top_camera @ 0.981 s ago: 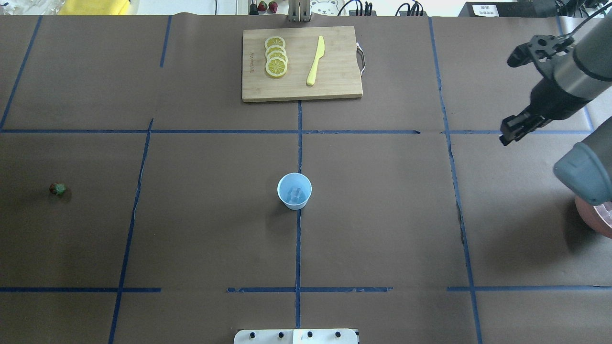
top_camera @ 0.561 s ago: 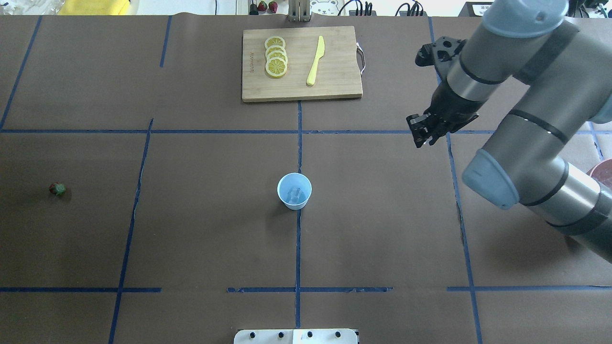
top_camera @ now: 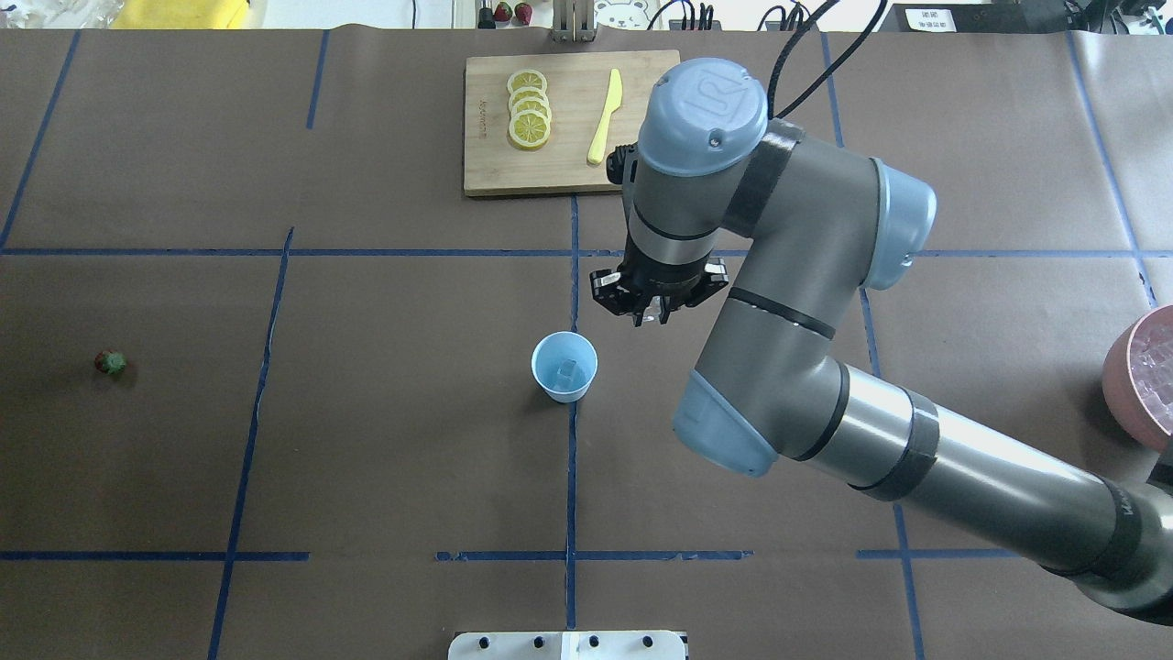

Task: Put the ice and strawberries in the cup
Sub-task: 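Carry the ice cube with the right gripper over the blue cup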

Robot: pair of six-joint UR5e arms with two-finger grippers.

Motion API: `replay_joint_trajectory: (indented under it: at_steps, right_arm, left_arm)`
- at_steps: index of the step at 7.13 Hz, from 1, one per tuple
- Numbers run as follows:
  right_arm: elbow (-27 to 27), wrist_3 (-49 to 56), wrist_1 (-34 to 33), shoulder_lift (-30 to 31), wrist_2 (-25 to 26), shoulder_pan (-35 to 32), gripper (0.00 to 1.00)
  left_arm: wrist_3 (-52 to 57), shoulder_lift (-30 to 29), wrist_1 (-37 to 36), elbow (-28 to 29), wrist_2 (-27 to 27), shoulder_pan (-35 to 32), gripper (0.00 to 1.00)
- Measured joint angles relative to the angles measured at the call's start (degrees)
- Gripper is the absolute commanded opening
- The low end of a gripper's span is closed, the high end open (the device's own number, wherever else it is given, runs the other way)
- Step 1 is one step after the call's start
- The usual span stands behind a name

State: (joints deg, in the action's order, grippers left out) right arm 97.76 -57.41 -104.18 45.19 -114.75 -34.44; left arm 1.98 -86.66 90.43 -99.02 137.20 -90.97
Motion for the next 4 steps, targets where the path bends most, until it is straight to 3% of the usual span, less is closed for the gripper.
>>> replay_joint_trajectory:
  at_steps: [4]
  right_arm:
    - [-5.2,-2.3,0.3,-4.8,1.9,3.3,0.0]
  left_arm:
    - [0.1,0.1,0.1,0.0,0.0,0.0,1.0]
